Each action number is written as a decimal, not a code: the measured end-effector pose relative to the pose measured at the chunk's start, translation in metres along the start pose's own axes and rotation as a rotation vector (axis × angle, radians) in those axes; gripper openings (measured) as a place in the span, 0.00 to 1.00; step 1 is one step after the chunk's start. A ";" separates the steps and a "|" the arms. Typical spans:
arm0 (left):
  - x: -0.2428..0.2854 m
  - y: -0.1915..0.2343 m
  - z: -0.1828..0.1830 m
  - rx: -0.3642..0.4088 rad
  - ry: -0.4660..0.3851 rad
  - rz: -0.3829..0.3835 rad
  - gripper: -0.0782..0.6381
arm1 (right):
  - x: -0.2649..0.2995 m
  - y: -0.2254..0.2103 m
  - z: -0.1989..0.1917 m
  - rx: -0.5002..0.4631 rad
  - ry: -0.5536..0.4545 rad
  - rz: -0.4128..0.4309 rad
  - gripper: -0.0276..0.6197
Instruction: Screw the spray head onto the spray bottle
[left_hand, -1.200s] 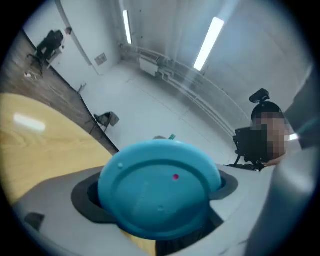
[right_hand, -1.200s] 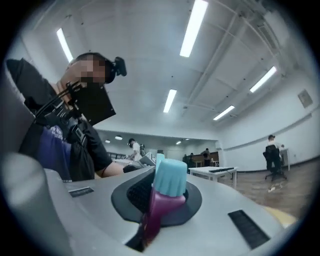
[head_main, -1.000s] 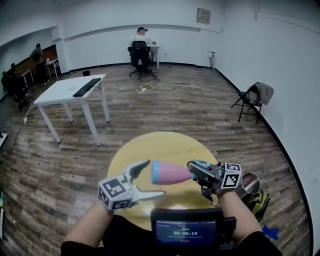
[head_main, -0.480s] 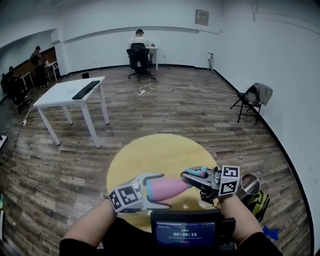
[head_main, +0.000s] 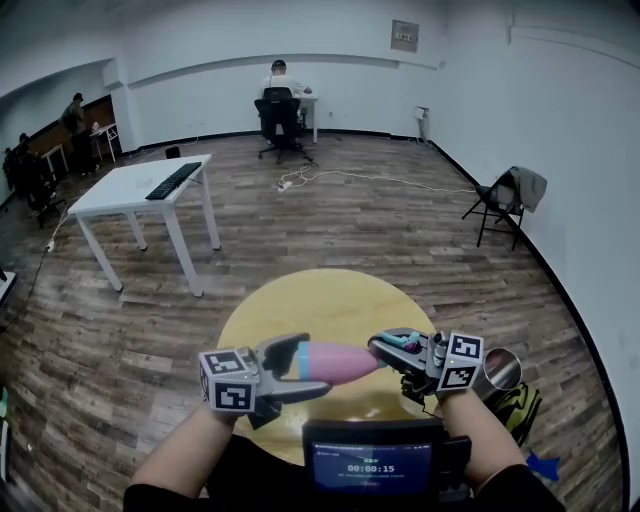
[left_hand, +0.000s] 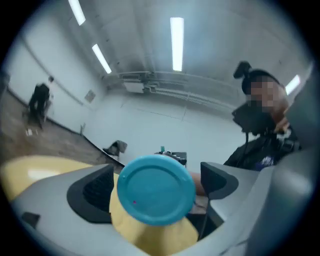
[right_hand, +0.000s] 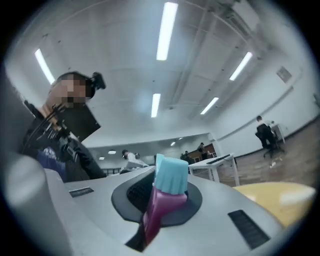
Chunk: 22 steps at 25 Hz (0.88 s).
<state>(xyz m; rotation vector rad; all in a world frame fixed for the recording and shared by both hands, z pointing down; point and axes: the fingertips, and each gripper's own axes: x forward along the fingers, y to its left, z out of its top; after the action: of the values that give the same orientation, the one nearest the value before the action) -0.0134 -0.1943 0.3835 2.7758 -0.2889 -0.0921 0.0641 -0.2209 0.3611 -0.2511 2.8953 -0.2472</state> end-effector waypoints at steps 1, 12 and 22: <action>-0.006 0.004 0.002 0.132 0.016 0.070 0.87 | -0.006 -0.015 -0.001 0.095 -0.026 -0.027 0.07; 0.018 -0.005 -0.064 0.797 0.381 0.114 0.86 | 0.014 0.004 -0.021 0.255 0.072 0.054 0.07; 0.019 -0.031 -0.029 -0.496 0.152 -0.294 0.86 | 0.016 0.066 0.008 -0.380 0.078 0.147 0.07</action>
<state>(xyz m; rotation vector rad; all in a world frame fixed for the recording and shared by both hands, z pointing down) 0.0138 -0.1597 0.3998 2.2943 0.1646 -0.0197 0.0406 -0.1615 0.3375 -0.0892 2.9988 0.3281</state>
